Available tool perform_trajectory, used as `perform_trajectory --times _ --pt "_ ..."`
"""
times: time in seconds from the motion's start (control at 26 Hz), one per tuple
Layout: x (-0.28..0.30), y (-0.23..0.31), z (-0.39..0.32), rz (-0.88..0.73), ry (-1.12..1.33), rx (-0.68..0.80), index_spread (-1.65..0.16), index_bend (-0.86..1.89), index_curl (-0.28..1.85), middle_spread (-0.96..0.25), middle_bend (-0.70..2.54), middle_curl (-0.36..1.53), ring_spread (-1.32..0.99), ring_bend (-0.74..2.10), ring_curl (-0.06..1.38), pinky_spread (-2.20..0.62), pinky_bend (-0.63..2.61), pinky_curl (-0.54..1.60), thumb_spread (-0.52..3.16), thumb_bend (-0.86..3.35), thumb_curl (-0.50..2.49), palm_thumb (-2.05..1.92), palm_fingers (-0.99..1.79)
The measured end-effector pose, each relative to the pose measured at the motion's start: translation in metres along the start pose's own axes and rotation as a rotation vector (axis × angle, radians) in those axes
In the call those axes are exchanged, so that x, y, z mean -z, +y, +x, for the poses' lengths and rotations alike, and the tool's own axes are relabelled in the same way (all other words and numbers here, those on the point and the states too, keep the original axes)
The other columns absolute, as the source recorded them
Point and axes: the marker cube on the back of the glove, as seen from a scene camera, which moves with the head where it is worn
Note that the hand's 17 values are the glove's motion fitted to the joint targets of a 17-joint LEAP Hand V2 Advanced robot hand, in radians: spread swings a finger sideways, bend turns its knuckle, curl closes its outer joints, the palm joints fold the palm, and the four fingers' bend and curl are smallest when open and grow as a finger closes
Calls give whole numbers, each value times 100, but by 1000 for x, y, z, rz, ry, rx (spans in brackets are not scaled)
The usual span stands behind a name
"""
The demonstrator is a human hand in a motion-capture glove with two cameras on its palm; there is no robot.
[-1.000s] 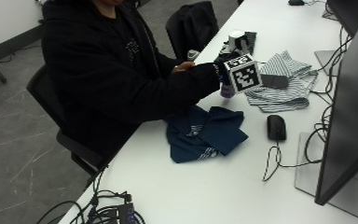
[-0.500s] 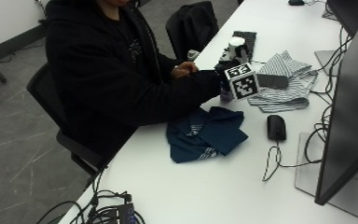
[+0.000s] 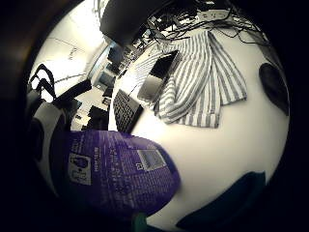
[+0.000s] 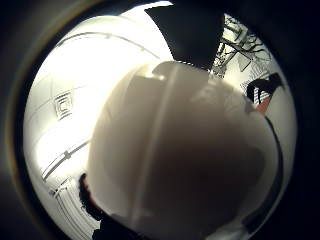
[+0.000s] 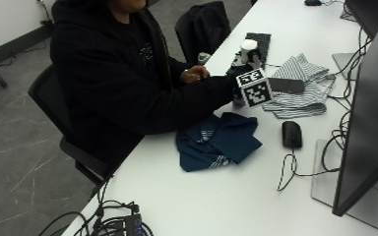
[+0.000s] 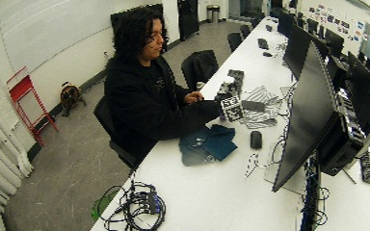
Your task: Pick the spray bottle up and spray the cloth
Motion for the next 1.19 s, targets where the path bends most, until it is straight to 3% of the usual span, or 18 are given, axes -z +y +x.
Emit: perform_trajectory --times 0.46,0.58,0.81,1.04,1.19 --pt "6 7 -1 -80 67 -18 -31 15 53 -19 51 48 -24 59 44 -33 47 39 37 -5 74 86 130" --pt "20 12 -6 -109 221 -13 -32 6 47 -19 53 48 -23 56 43 -25 45 39 51 -5 71 82 110" --pt "73 42 -25 -139 594 -29 -33 -3 38 -16 42 45 -19 54 45 -4 47 43 71 -8 61 66 42" --pt "121 89 -58 -114 957 54 -34 0 26 -12 38 42 -17 53 40 7 50 39 80 -5 54 60 40" --pt "136 123 -74 -211 1091 34 -35 3 22 -12 39 41 -17 55 38 10 49 37 85 -6 50 55 43"
